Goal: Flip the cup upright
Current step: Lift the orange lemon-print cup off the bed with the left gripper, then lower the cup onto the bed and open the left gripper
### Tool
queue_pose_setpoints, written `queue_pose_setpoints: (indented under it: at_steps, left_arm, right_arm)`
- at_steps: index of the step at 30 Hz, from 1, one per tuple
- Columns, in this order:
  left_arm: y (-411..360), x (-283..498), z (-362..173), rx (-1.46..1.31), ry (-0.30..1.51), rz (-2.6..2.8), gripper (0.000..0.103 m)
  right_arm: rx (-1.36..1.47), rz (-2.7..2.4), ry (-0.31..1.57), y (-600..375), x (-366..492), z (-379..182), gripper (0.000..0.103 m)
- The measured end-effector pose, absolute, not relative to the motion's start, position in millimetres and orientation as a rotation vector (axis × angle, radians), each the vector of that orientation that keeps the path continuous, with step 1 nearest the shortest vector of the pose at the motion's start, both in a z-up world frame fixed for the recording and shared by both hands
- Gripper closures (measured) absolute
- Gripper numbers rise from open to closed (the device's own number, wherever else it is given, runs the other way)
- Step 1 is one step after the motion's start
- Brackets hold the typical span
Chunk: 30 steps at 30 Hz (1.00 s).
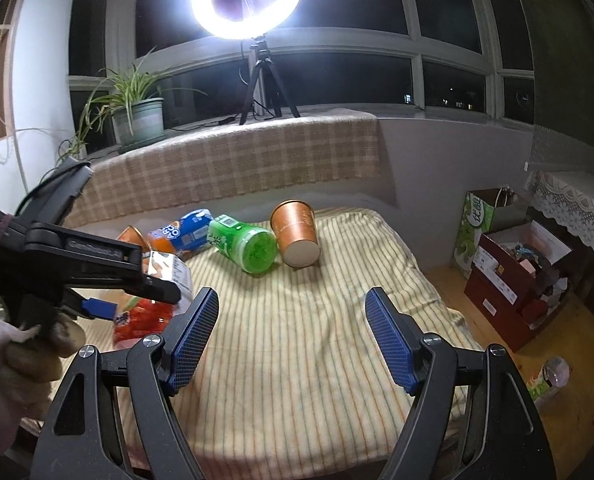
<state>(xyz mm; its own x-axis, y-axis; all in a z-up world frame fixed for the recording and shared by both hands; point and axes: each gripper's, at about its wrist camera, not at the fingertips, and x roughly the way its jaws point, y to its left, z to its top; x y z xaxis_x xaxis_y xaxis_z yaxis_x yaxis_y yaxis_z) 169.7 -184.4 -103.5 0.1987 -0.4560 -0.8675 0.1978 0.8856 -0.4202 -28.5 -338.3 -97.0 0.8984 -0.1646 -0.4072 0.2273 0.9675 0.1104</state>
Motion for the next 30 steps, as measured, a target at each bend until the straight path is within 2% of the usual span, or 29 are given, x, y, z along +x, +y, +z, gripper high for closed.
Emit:
queue_pose_setpoints:
  at_steps: [17,27,29,30]
  left_arm:
    - [-196.5,174.6,-117.5,-0.207,1.315,-0.467,0.016]
    - [-189.5,167.7,-102.6,-0.191,1.283,-0.501,0.016]
    - [-185.0,164.8,-97.2,-0.188,1.264,-0.505,0.016]
    - [-180.6,162.5,-92.5,-0.190,1.245,-0.507,0.016]
  right_arm:
    - [0.148,-0.204,0.460,-342.6,-27.1,-103.9,0.027]
    - [0.144,-0.156,0.495,-336.6,-20.8,-103.4,0.027]
    - [0.145,-0.140,0.510,-336.0,-18.4,-103.0,0.020]
    - [0.143,-0.132,0.514,-335.0,-17.6,-102.8,0.020]
